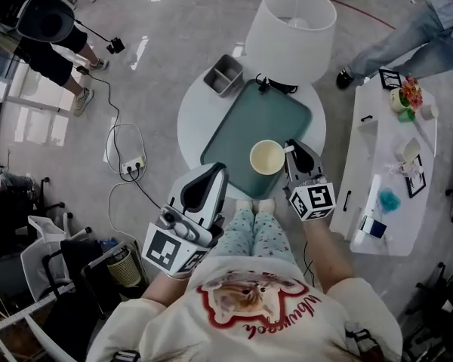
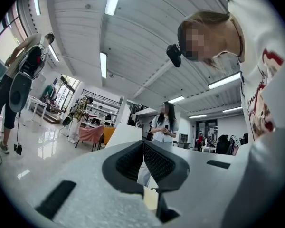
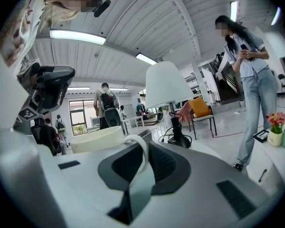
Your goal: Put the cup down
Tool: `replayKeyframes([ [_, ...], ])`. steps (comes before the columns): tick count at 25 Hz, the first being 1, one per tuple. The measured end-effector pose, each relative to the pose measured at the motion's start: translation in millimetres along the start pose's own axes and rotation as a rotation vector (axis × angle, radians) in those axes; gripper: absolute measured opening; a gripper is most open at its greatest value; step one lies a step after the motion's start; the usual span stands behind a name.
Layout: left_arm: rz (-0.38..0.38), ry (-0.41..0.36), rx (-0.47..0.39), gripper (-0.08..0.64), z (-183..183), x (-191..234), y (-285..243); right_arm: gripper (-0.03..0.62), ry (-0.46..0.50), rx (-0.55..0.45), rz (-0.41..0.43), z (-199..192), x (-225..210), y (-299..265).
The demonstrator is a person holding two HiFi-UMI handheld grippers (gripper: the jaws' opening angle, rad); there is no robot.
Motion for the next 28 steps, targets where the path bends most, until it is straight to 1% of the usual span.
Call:
replayKeyframes([
  [5,0.009,0.016,0.012,0.017,-8.7,1.6,3.3,0.052,-0.008,0.023,-0.025,-17.8,-9.0,-5.0],
  [14,0.025,0.038,0.041,0.017,-19.2,8.6,9.1,0.052,0.001,0.063,-0.031,-36.0,-11.5,-21.7],
  [24,0.044,0.041,0.033,0.017,-16.8,13.4,10.3,0.052,0.035,0.118,-0.021,-50.1,-12.1,-35.4],
  [28,0.052,0.037,0.029,0.017,-14.2,13.7,11.4,0.052,0.022,0.125,-0.027,-52.3,-16.0,-37.9],
])
Point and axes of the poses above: the fingertips, and each gripper's own axes: y backward along the fingers, x to its left, z out of its top, the point moved 4 cm from there along y, backward along the fingers, and after that the axes turned 8 degrees about -y, right-handed, at the moved point
